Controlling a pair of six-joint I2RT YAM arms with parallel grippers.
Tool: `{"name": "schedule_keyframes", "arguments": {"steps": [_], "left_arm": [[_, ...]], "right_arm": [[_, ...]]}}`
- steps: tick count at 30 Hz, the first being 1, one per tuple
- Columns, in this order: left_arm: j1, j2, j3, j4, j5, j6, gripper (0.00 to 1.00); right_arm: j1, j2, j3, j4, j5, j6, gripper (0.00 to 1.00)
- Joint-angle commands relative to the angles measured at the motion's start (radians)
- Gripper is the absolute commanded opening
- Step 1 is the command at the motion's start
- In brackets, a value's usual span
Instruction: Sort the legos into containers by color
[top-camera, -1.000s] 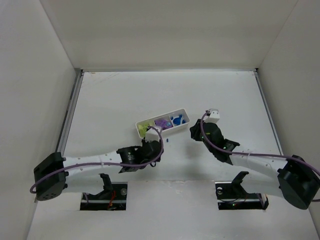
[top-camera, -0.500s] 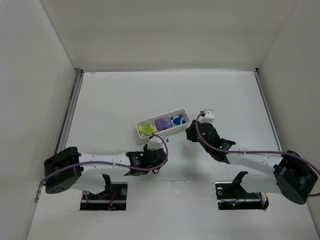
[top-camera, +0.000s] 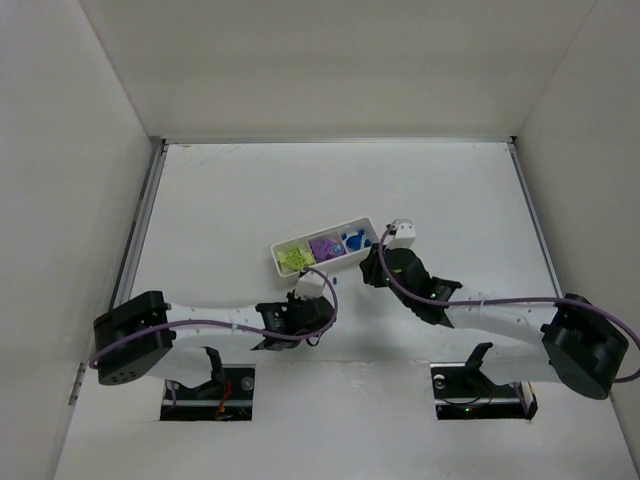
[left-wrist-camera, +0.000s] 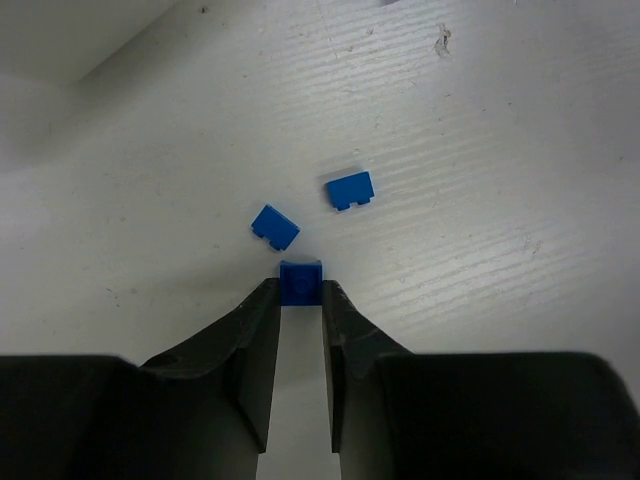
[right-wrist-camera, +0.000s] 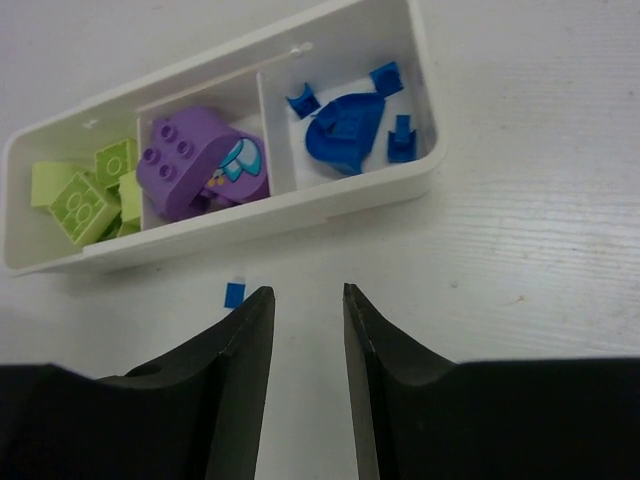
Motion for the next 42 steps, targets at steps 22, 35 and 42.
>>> {"name": "schedule_keyframes", "arguments": {"steps": [22, 35, 42], "left_arm": [[0.285, -0.590, -0.101, -0.076, -0.012, -0.038, 0.16], [0.323, -0.606, -0.087, -0.063, 0.021, -0.003, 0.17], [0.323, -0.603, -0.091, -0.062, 0.023, 0.006, 0.17]], "right_arm": [[0.331, 0.357, 0.255, -0.063, 0.037, 0.128, 0.50], [0.348, 0.440, 0.317, -0.154, 0.078, 0.182, 0.40], [0.360, 0.469, 0.352, -0.179, 0.080, 0.177, 0.39]]}}
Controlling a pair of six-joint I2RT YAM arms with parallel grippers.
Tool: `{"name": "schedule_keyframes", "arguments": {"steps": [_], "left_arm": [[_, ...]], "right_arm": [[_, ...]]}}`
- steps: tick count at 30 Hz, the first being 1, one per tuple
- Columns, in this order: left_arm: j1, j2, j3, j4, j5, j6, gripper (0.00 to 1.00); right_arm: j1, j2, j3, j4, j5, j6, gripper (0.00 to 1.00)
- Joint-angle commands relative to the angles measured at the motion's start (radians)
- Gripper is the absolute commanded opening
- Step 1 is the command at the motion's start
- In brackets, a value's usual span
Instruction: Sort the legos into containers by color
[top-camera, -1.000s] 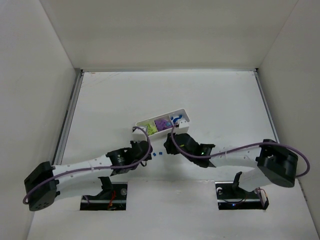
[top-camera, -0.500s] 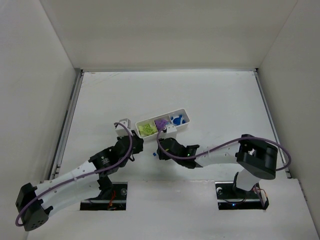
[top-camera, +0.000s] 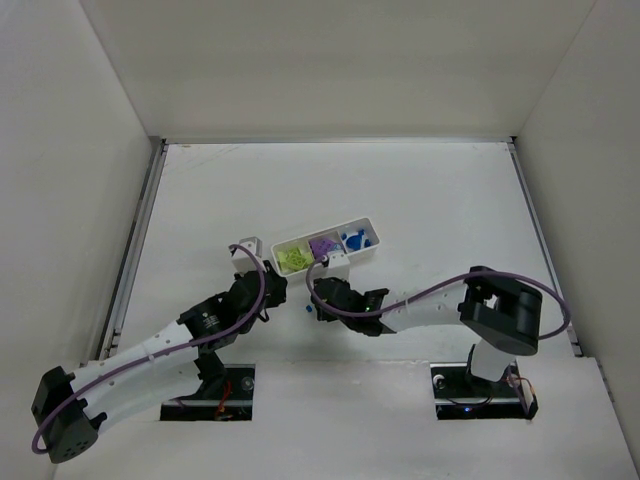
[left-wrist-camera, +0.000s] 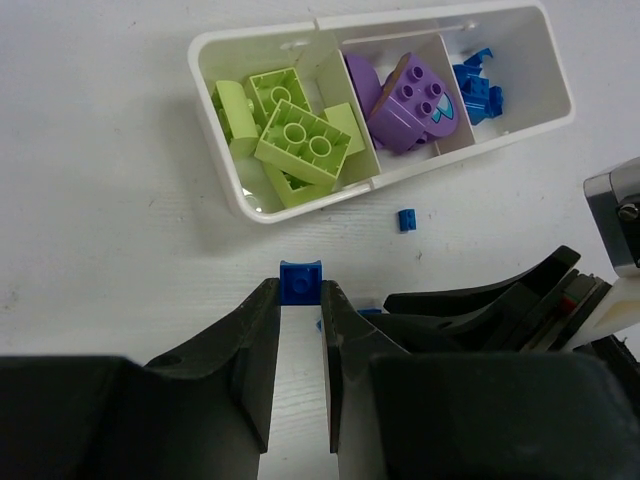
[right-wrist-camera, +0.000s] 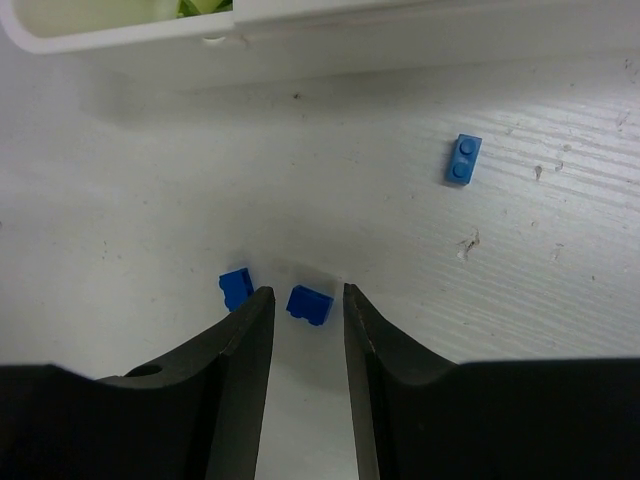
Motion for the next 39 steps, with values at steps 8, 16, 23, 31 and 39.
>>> {"name": "schedule_keyframes", "arguments": {"steps": [8, 16, 23, 31, 39], "left_arm": [[0.006, -0.014, 0.007, 0.006, 0.006, 0.025, 0.17], [0.015, -0.022, 0.050, 0.007, 0.006, 0.056, 0.17], [0.007, 0.006, 0.089, 0.059, 0.020, 0.070, 0.17], [-0.005, 0.116, 0.166, 0.187, 0.069, 0.096, 0.17], [-0.017, 0.242, 0.218, 0.302, 0.121, 0.102, 0.17]], "right_arm": [[0.033, 0.042, 0.084, -0.077, 0.050, 0.013, 0.32], [0.041, 0.042, 0.092, -0.099, 0.085, 0.025, 0.20], [0.009, -0.130, 0.035, -0.071, 0.113, -0.049, 0.20], [-0.234, -0.214, 0.053, 0.004, 0.087, -0.179, 0.21], [-0.415, -0.112, 0.115, 0.050, 0.061, -0.221, 0.24]]}}
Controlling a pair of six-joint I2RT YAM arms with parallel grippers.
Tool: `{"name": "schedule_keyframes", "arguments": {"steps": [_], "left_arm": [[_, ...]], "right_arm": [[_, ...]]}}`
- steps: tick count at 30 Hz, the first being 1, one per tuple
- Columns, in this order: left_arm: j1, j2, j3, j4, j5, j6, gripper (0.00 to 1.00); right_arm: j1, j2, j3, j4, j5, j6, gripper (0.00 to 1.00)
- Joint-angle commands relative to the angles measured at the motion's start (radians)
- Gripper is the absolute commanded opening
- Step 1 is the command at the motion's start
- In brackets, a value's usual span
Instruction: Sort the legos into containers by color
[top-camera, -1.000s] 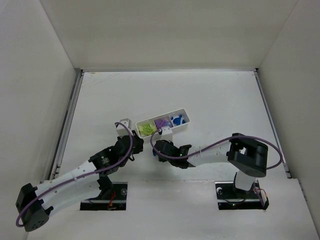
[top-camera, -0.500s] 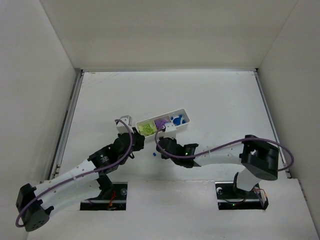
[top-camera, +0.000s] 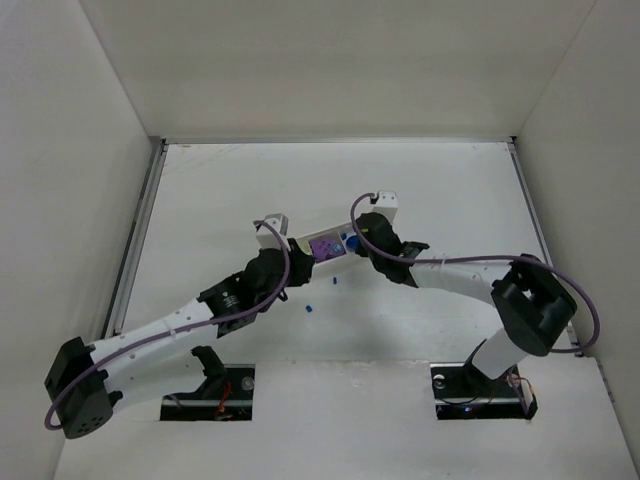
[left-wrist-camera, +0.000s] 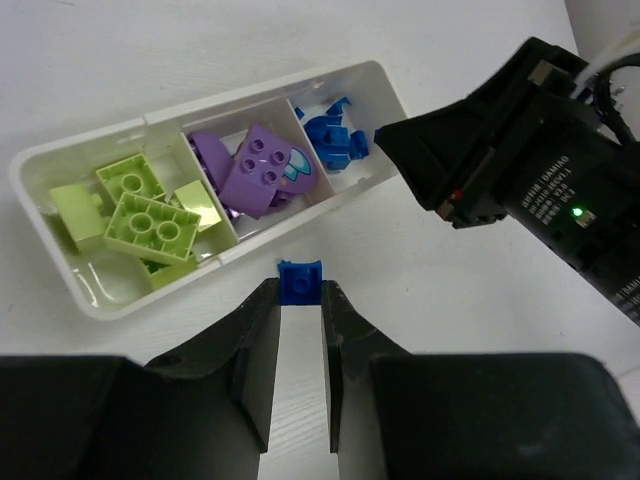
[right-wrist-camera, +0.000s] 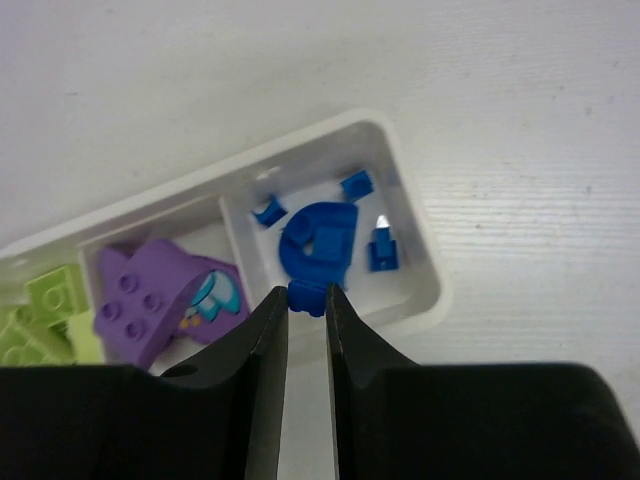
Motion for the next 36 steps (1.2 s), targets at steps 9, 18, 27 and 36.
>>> {"name": "schedule_keyframes", "arguments": {"steps": [9, 18, 27, 36], "left_arm": [[-0.018, 0.241, 0.162, 0.195, 0.069, 0.047, 0.17], [-0.004, 0.502, 0.309, 0.279, 0.076, 0.092, 0.20], [0.039, 0.776, 0.508, 0.306, 0.096, 0.133, 0.22], [0.059, 0.789, 0.555, 0.281, 0.092, 0.133, 0.37]], "right_arm": [[-0.034, -0.077, -0.002, 0.106, -0.012, -0.041, 0.46], [-0.057, -0.306, -0.217, 0.073, 0.010, -0.001, 0.37], [-0.063, -0.485, -0.375, 0.053, 0.010, 0.061, 0.36], [-0.036, -0.495, -0.398, 0.101, -0.022, 0.052, 0.37]]}}
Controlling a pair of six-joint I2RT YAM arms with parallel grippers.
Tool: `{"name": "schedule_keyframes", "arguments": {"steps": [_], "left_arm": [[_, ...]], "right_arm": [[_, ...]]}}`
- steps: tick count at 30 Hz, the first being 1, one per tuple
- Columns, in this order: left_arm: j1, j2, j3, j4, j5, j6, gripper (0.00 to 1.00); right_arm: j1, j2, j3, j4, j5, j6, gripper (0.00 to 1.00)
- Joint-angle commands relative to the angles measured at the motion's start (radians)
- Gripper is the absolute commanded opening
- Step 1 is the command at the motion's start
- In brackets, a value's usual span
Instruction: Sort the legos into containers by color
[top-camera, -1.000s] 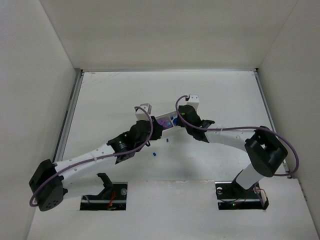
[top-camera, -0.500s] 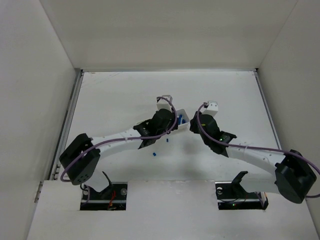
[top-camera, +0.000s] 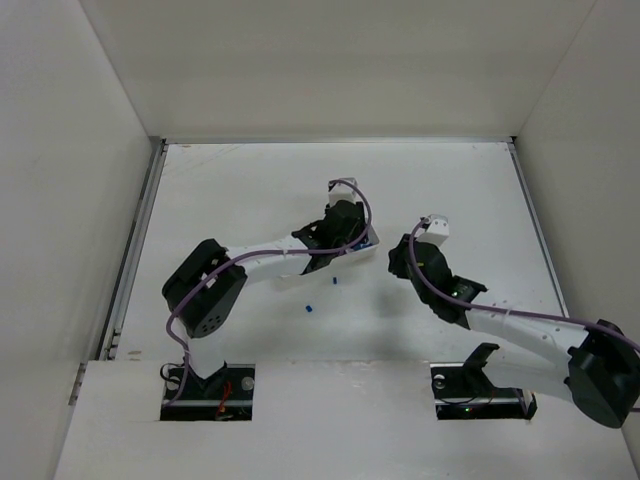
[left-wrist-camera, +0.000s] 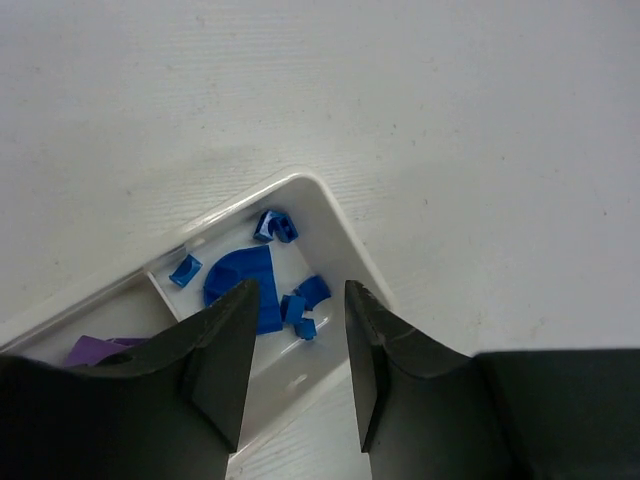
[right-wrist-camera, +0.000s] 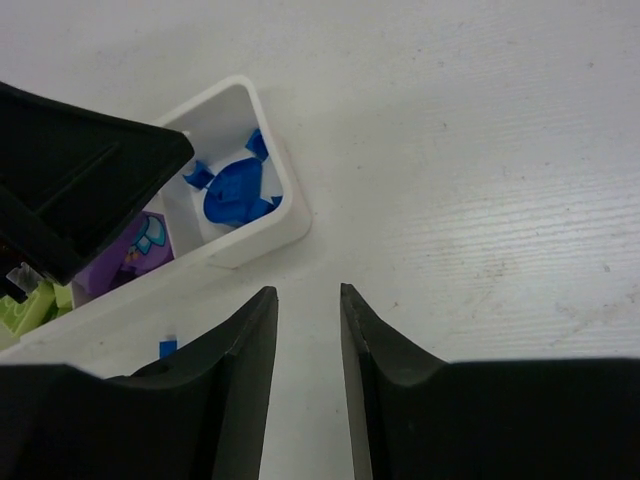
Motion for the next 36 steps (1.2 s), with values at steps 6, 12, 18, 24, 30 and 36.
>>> {"name": "schedule_keyframes", "arguments": {"steps": [6, 12, 18, 24, 30, 36], "left_arm": [[-0.025, -0.273, -0.139, 0.028, -0.030, 0.028, 0.33], [-0.070, -0.538, -0.400, -0.044, -0.114, -0.020, 0.31], [-0.110, -0.736, -0.581, -0.178, -0.194, -0.078, 0.31], [-0.140, -0.859, -0.670, -0.293, -0.200, -0.117, 0.31], [-0.137, -0.933, -0.689, -0.334, -0.191, -0.104, 0.31], [-0.148, -0.936, -0.690, -0.354, -0.164, -0.083, 0.31]], "right_arm": [[0.136, 0.145, 0.061, 0.107, -0.067, -0.005, 0.28], [0.256, 0.336, 0.136, 0.134, -0.059, 0.046, 0.36], [0.289, 0.472, 0.230, 0.135, -0.047, 0.052, 0.36], [0.288, 0.543, 0.316, 0.042, -0.042, 0.084, 0.36], [0.288, 0.594, 0.349, 0.002, -0.038, 0.135, 0.36], [0.289, 0.640, 0.386, -0.055, 0.005, 0.198, 0.36]]}}
